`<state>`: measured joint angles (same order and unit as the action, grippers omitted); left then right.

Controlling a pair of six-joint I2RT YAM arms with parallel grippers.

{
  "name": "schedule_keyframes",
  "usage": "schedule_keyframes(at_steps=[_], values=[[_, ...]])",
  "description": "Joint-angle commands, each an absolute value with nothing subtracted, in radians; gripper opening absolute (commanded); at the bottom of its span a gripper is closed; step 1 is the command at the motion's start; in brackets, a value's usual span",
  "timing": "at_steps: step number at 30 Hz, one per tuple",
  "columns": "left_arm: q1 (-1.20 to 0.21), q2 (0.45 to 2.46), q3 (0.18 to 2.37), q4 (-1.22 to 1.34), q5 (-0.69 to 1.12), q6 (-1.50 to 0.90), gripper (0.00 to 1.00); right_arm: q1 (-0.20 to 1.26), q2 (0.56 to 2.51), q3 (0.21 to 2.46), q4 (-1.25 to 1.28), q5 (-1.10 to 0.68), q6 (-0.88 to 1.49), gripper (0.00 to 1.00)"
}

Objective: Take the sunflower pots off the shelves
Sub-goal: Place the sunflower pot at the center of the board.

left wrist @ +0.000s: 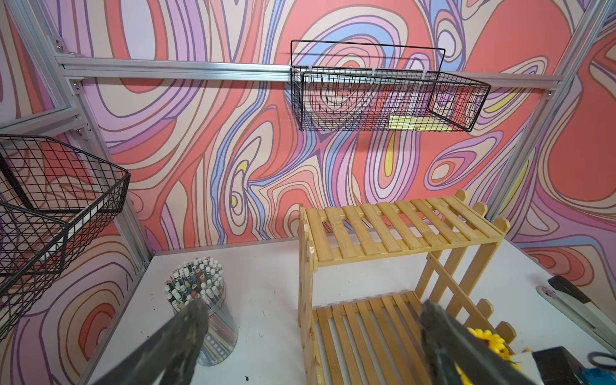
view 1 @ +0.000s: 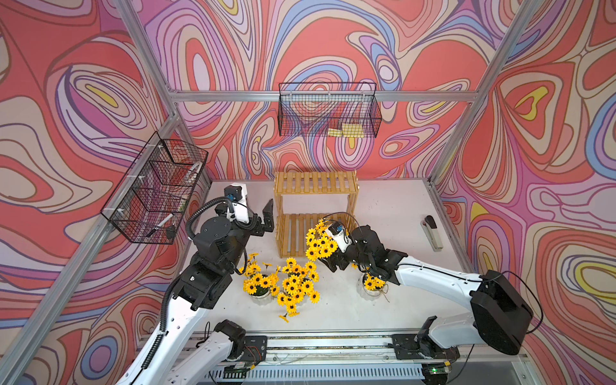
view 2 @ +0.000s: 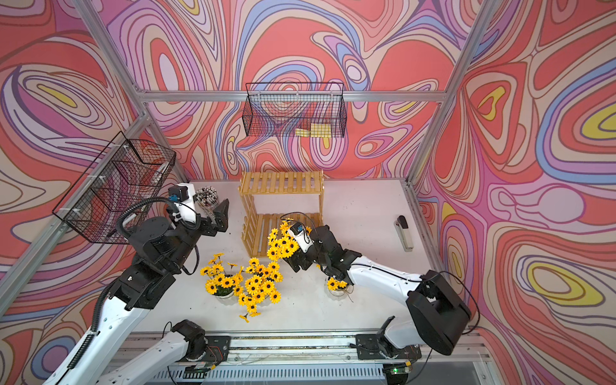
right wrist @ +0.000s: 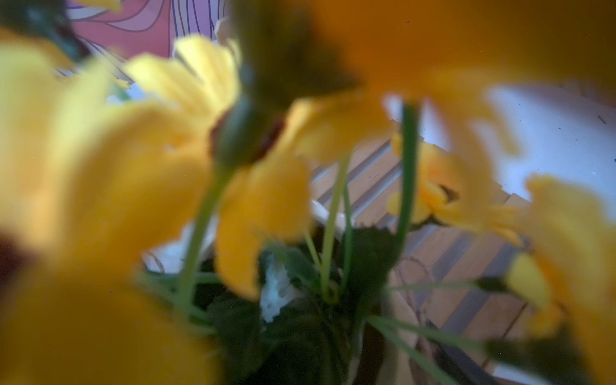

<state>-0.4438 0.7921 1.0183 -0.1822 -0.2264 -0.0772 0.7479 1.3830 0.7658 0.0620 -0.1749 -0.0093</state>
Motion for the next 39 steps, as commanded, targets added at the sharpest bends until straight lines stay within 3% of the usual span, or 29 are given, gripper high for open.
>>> schedule_keyframes(at_steps=[1,11,39], values=[[-0.436,0.781,1.011,-0.143,-0.213,-0.095,1.00,0.769,1.310,0.736,0.086,-0.146,0.016,0.00],[-0.436,0.784,1.006,-0.126,-0.197,-0.109,1.00,0.819,1.215,0.657,0.038,-0.100,0.057,0.00],[-0.436,0.767,1.000,-0.123,-0.195,-0.109,1.00,0.903,1.219,0.506,0.125,-0.056,0.189,0.00]])
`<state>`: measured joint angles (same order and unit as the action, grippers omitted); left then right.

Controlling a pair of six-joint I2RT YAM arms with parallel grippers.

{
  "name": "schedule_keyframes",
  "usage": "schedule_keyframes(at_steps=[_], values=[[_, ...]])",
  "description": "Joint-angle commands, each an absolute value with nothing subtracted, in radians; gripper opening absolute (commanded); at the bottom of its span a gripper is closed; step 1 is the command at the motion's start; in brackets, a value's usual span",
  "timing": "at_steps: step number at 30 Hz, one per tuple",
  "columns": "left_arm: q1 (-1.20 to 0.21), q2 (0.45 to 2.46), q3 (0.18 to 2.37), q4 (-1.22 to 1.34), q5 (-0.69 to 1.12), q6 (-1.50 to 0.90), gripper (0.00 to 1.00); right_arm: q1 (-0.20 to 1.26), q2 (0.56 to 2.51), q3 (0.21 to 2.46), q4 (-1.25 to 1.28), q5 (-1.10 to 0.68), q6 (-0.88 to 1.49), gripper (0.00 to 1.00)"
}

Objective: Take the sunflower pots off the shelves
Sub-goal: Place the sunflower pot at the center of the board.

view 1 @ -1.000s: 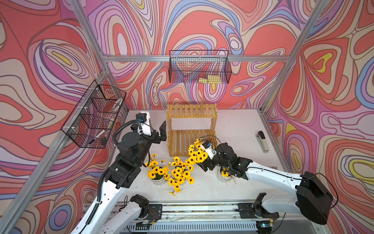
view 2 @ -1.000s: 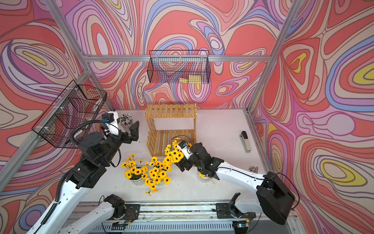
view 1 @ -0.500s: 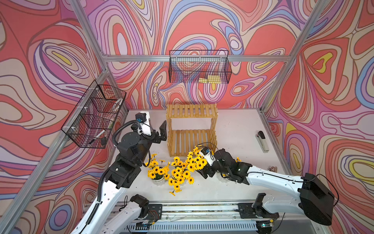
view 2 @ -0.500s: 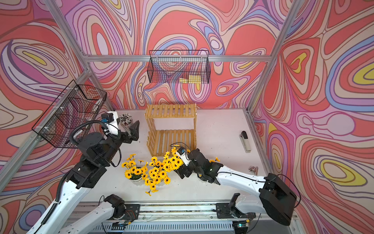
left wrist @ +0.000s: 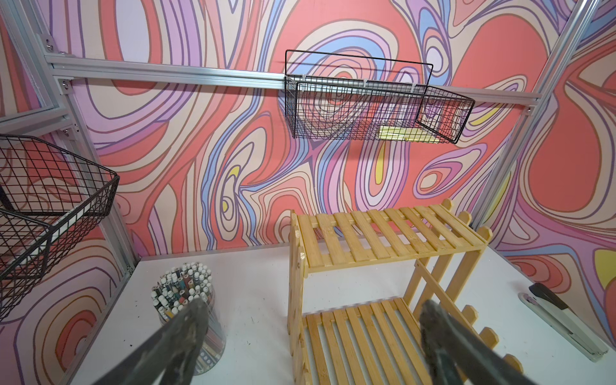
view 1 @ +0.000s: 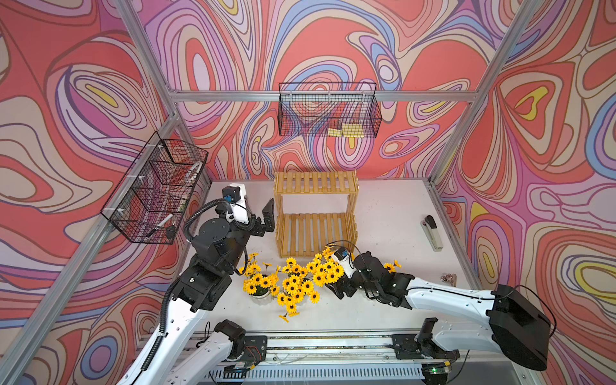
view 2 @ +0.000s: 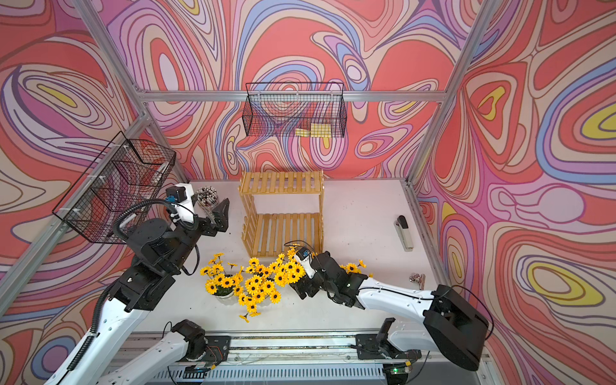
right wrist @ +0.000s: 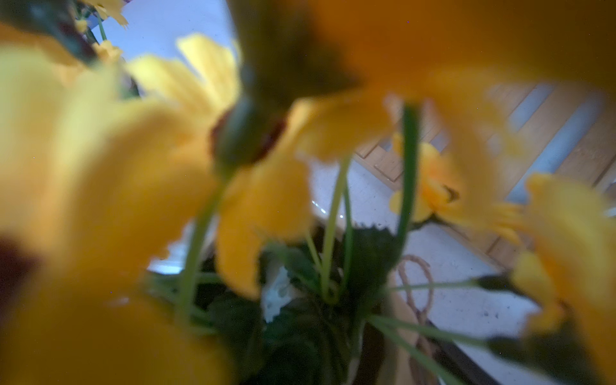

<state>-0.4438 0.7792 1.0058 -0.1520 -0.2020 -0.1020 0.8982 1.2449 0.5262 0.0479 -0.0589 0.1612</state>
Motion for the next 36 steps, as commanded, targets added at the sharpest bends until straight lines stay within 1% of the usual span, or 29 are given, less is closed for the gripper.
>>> schedule_keyframes(at_steps=[1,24,30,31,33,34,36], values=[[-0.436,0.767,1.001,-0.123,-0.195,-0.110,1.00,0.904,1.222,0.500,0.134,-0.058,0.189,0.00],[-0.436,0.752,0.994,-0.124,-0.201,-0.106,1.00,0.937,1.362,0.485,0.220,-0.072,0.176,0.00],[-0.436,0.747,0.991,-0.124,-0.203,-0.105,1.00,0.951,1.362,0.477,0.224,-0.072,0.174,0.00],[-0.436,0.747,0.991,-0.124,-0.203,-0.104,1.00,0.953,1.359,0.477,0.221,-0.070,0.171,0.01],[-0.436,0.747,0.991,-0.124,-0.204,-0.104,1.00,0.956,1.354,0.476,0.215,-0.066,0.168,0.10],[-0.436,0.747,0.991,-0.124,-0.204,-0.105,1.00,0.957,1.352,0.476,0.213,-0.063,0.167,0.17],[-0.437,0.747,0.991,-0.123,-0.203,-0.105,1.00,0.959,1.348,0.477,0.209,-0.060,0.166,0.28]])
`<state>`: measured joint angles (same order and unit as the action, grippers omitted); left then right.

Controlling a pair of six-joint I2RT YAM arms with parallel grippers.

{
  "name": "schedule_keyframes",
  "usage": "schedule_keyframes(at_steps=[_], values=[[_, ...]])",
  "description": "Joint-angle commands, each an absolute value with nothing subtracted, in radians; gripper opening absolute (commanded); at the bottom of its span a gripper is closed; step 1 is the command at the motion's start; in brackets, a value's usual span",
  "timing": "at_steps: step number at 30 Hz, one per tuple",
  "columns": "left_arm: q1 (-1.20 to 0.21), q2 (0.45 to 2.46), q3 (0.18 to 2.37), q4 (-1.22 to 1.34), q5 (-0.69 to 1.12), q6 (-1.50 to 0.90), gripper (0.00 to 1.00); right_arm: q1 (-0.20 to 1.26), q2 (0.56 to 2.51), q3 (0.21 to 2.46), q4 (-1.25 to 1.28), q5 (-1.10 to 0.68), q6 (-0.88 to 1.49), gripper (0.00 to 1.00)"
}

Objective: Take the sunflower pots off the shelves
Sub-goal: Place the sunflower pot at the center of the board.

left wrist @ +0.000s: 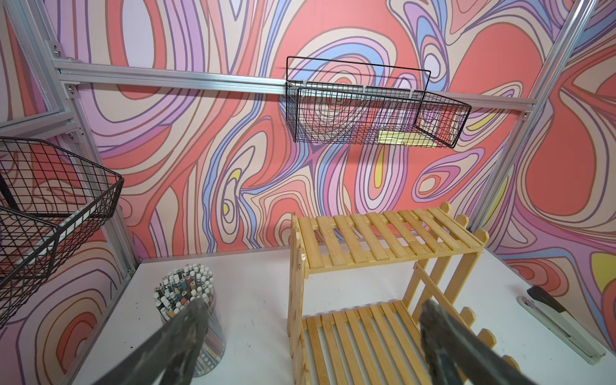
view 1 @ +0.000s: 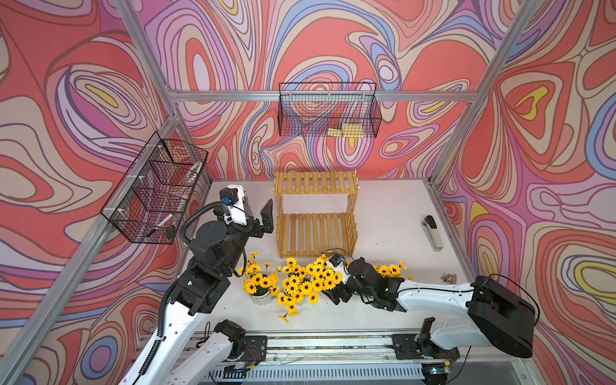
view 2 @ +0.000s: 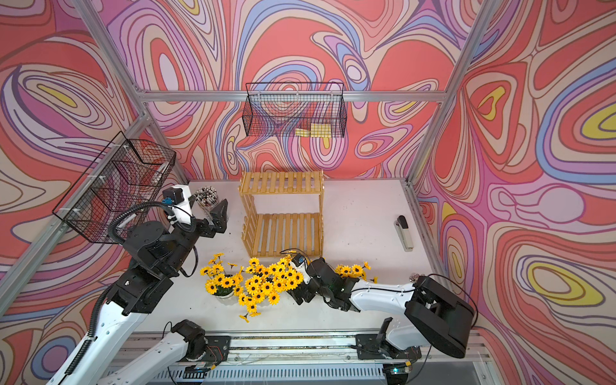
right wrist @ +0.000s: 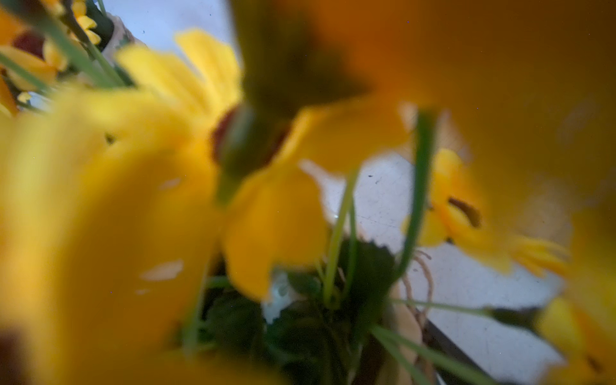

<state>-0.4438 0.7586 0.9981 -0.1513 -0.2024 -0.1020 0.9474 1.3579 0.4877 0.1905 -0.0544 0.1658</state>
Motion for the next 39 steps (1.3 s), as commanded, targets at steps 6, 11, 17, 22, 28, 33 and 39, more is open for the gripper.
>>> schedule_keyframes(at_steps=[6,11,17,22,28,33,39], values=[[-0.436,0.747,0.992,-0.123,-0.201,-0.106,1.00,0.962,1.343,0.490,0.191,-0.050,0.160,0.51],[-0.436,0.746,0.993,-0.123,-0.200,-0.106,1.00,0.965,1.341,0.504,0.181,-0.044,0.158,0.63],[-0.436,0.742,0.992,-0.123,-0.201,-0.104,1.00,0.967,1.339,0.517,0.179,-0.041,0.153,0.86],[-0.436,0.741,0.991,-0.125,-0.204,-0.104,1.00,0.967,1.329,0.524,0.173,-0.039,0.153,0.94],[-0.436,0.738,0.991,-0.126,-0.204,-0.104,1.00,0.969,1.302,0.533,0.151,-0.042,0.144,0.98],[-0.436,0.739,0.991,-0.124,-0.207,-0.100,1.00,0.970,1.286,0.518,0.165,-0.046,0.136,0.98],[-0.436,0.736,0.989,-0.127,-0.208,-0.095,1.00,0.971,1.261,0.511,0.148,-0.058,0.125,0.98]])
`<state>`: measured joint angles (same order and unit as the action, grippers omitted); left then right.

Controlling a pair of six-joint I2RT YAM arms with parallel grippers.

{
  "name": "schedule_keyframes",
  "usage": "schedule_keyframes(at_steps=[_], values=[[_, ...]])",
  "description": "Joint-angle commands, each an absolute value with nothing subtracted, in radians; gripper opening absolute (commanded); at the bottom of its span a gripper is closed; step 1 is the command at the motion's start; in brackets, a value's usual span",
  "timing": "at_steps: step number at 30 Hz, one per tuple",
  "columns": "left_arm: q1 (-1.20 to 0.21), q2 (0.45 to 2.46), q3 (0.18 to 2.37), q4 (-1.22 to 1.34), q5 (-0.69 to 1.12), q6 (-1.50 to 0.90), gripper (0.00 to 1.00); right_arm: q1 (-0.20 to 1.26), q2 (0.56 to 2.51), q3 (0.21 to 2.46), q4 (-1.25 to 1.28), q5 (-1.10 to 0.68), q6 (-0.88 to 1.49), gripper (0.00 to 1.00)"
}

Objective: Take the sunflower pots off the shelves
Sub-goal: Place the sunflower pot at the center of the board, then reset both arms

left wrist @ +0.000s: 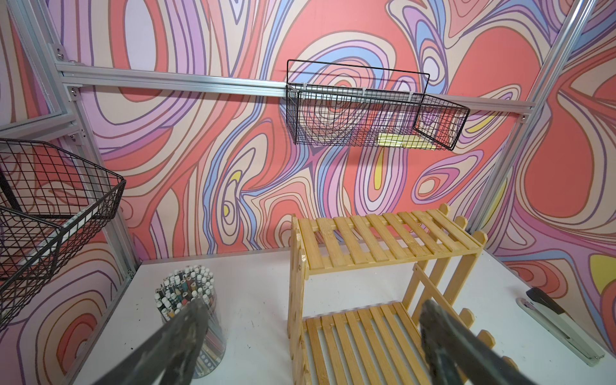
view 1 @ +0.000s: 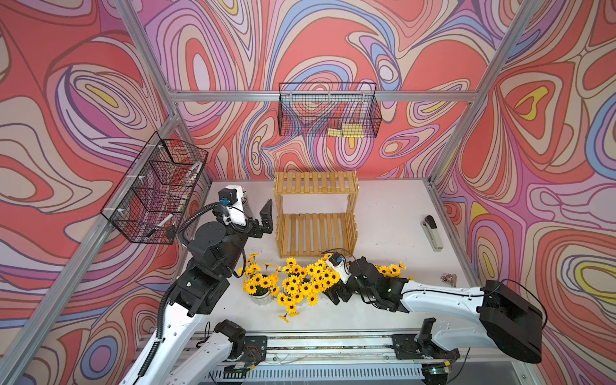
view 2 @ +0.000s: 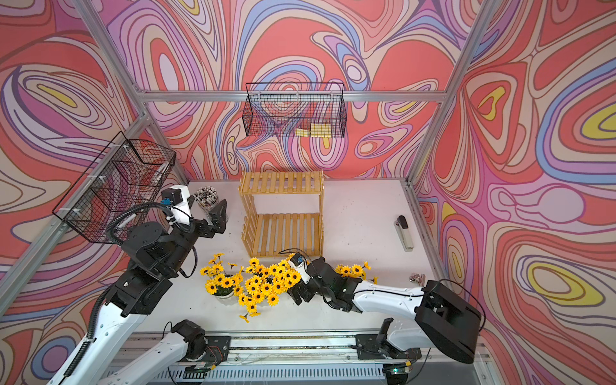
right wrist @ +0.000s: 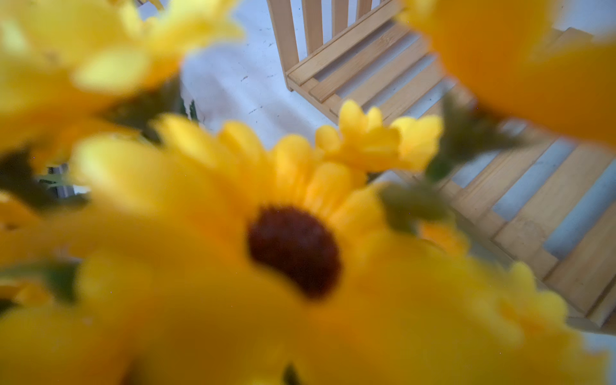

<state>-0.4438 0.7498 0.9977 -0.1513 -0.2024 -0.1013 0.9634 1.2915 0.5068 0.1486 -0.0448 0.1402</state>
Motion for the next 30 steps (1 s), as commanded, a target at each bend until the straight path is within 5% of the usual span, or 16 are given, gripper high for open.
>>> schedule_keyframes(at_steps=[1,24,30], values=[[-0.436,0.736,0.989,-0.127,-0.210,-0.096,1.00,0.971,1.255,0.512,0.141,-0.058,0.123,0.98],[-0.435,0.804,1.024,-0.148,-0.223,-0.078,1.00,0.965,1.012,0.740,-0.113,0.042,0.062,0.98],[-0.373,0.814,1.009,-0.129,-0.186,-0.118,1.00,0.822,1.051,0.851,-0.139,-0.005,0.085,0.98]])
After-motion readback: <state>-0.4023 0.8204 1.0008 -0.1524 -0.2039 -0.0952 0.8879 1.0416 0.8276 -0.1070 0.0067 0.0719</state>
